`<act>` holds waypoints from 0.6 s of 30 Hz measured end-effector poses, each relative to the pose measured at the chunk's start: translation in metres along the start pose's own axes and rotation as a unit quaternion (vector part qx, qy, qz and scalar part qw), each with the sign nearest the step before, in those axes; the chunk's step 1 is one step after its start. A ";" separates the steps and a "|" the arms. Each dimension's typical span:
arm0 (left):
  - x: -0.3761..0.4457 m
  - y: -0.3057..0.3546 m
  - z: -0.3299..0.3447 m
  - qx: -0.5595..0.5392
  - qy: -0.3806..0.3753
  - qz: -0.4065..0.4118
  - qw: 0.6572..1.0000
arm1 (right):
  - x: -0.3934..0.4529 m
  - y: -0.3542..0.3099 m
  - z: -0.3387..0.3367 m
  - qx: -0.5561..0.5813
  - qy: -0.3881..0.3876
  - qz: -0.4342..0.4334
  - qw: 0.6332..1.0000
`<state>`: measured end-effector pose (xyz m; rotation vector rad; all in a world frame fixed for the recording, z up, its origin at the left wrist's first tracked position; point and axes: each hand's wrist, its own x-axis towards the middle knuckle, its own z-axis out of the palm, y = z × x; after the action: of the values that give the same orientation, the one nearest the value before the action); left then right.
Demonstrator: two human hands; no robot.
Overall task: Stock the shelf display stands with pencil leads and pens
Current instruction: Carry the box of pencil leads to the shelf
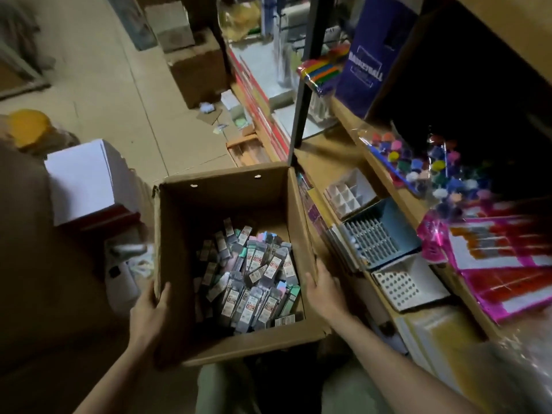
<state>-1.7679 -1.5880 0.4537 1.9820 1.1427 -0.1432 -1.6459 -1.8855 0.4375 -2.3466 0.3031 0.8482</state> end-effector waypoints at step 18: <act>0.159 -0.197 0.272 -0.037 -0.023 0.008 0.999 | 0.240 0.213 0.205 0.039 0.058 -0.022 0.997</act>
<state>-1.7481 -1.6234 0.0844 1.9121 1.0876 -0.1357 -1.6498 -1.9262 0.0594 -2.3252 0.3247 0.6690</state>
